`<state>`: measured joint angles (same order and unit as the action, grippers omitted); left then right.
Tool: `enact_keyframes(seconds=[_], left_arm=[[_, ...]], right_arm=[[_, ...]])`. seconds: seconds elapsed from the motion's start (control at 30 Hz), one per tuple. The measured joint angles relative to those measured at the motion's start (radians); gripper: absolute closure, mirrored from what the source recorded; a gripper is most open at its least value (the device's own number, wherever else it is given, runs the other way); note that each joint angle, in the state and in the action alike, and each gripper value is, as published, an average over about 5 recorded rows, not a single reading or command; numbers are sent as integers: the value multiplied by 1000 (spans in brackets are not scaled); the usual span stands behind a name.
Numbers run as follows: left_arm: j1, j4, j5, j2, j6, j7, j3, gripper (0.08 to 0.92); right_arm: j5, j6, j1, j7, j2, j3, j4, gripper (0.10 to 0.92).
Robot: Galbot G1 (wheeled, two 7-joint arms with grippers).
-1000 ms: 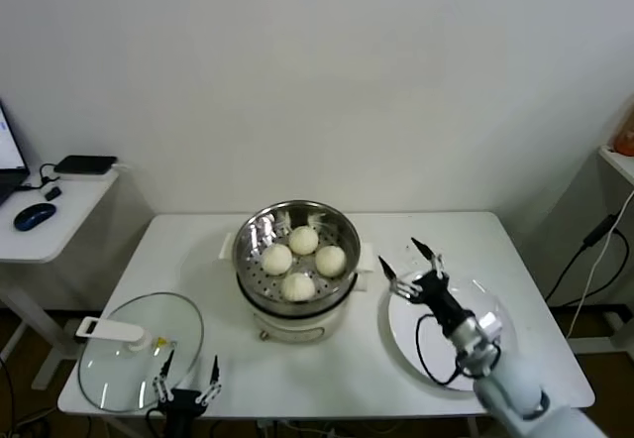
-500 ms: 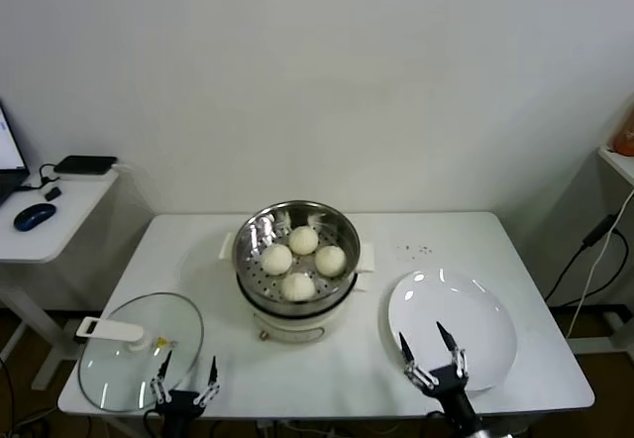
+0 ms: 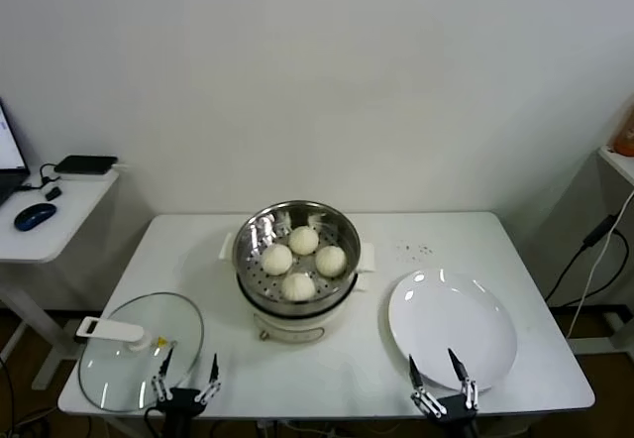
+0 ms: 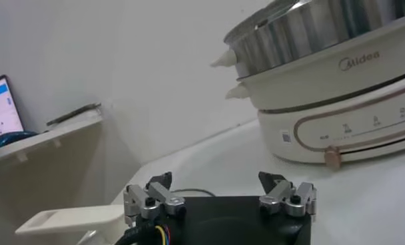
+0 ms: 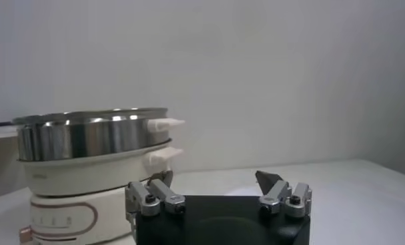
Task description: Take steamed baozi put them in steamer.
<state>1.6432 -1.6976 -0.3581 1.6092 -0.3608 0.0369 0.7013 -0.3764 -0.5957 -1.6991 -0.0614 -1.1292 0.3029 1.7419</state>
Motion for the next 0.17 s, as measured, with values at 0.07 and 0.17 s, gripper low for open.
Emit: enact_keyframes(seconds=[0.07,0.17], left_arm=[[-1,0,0,0,0,0,0,177],[-1,0,0,0,0,0,0,177]], right_arm=[[1,-4,-6,-2,-5,1,-1,203],[2,-8,-10,-3,-9,1,-1,203]])
